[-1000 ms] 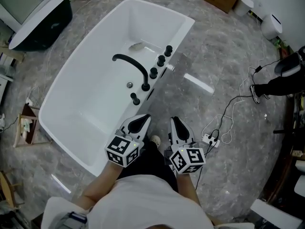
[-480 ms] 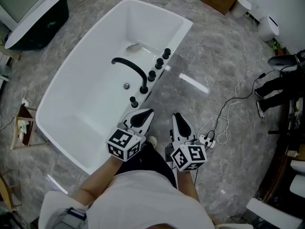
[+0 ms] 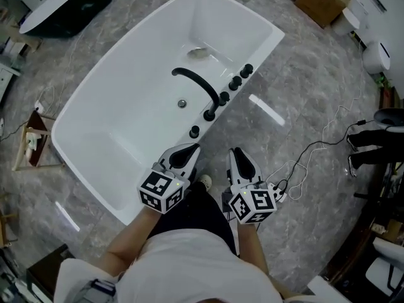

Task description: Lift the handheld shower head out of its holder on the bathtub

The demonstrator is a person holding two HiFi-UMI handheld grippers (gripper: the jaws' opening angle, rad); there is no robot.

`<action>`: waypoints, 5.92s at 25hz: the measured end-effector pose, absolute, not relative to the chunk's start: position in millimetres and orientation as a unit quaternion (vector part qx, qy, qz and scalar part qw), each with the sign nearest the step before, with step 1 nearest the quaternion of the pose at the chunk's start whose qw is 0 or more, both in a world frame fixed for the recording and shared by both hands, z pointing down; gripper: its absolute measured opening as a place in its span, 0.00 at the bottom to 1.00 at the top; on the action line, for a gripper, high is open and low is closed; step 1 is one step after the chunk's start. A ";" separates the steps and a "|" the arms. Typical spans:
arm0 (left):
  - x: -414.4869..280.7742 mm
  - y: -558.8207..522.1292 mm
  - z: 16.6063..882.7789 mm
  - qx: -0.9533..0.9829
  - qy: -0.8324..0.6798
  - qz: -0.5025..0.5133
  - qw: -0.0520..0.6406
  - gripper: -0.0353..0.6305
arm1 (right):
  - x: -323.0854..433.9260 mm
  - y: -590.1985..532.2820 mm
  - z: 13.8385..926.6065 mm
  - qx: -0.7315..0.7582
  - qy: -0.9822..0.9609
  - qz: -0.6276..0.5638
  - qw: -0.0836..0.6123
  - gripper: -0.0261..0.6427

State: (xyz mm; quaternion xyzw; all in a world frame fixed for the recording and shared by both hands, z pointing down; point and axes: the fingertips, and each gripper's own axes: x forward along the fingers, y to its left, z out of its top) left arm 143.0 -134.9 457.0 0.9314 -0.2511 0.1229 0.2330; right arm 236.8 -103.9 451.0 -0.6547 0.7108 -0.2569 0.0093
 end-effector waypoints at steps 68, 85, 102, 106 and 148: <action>44.4 -173.7 590.0 0.861 -0.370 0.154 0.314 0.07 | 138.1 -219.1 630.1 -0.551 0.766 -0.230 -0.239 0.25; 56.1 -175.1 552.7 0.880 -0.351 0.153 0.281 0.07 | 143.3 -212.3 575.4 -0.565 0.770 -0.205 -0.215 0.25; 80.6 -179.9 496.2 0.904 -0.318 0.143 0.249 0.07 | 137.0 -206.3 466.1 -0.544 0.805 -0.142 -0.191 0.25; 81.9 -179.8 475.8 0.909 -0.308 0.138 0.246 0.07 | 140.6 -206.4 431.8 -0.540 0.811 -0.132 -0.181 0.25; 253.2 -123.4 325.6 0.990 -0.006 0.058 0.128 0.07 | 377.6 -35.9 218.0 -0.797 0.602 -0.044 0.032 0.25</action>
